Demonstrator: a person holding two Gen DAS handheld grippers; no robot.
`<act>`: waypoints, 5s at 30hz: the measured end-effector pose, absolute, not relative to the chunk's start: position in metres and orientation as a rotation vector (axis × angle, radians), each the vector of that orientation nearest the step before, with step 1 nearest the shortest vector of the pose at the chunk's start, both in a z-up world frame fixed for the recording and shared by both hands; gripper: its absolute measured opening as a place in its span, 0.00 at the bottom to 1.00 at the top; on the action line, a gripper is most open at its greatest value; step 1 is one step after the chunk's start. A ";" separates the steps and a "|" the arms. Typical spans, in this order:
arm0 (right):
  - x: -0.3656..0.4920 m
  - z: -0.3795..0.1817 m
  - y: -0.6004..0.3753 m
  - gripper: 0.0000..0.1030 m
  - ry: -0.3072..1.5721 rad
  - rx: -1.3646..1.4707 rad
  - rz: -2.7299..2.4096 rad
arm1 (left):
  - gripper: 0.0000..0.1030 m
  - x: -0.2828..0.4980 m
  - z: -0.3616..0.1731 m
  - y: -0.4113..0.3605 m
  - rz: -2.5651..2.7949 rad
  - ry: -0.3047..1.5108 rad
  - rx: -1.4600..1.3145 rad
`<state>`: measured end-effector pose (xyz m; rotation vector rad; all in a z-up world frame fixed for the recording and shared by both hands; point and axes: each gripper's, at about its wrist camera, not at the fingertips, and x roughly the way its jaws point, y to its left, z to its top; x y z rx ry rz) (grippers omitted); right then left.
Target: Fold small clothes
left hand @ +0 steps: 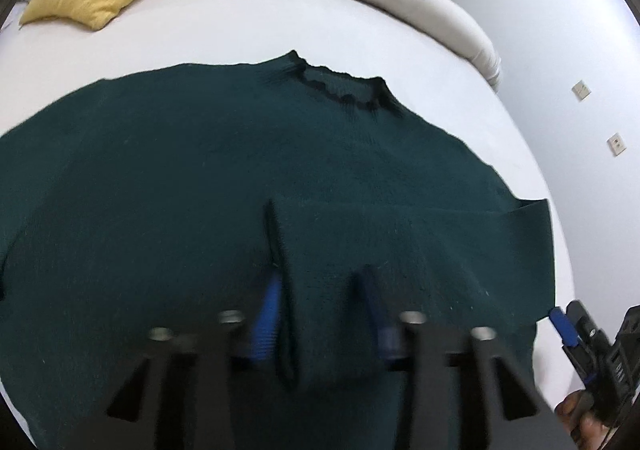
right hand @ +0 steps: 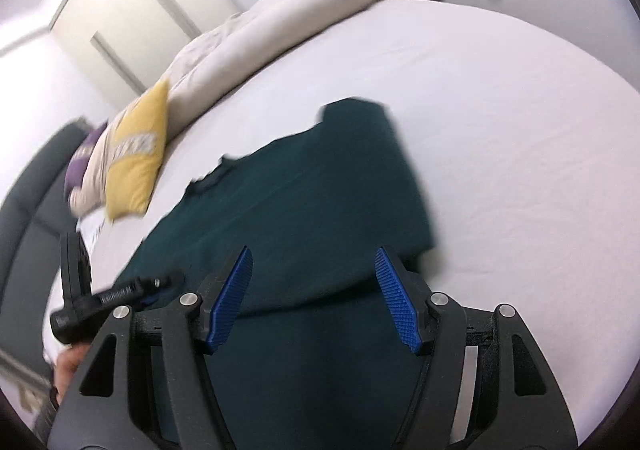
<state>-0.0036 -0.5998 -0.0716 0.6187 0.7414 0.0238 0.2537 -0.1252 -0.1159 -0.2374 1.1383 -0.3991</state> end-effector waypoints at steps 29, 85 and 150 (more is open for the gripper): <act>0.074 -0.103 -0.622 0.52 0.905 0.628 -0.061 | 0.08 0.268 -0.116 -0.032 -0.353 0.977 -0.334; 0.078 -0.115 -0.645 0.06 0.906 0.497 -0.080 | 0.10 0.276 -0.138 -0.048 -0.438 0.965 -0.377; -0.065 -0.037 -0.478 0.62 0.682 0.405 0.178 | 0.15 0.156 -0.047 0.289 0.123 0.748 -0.549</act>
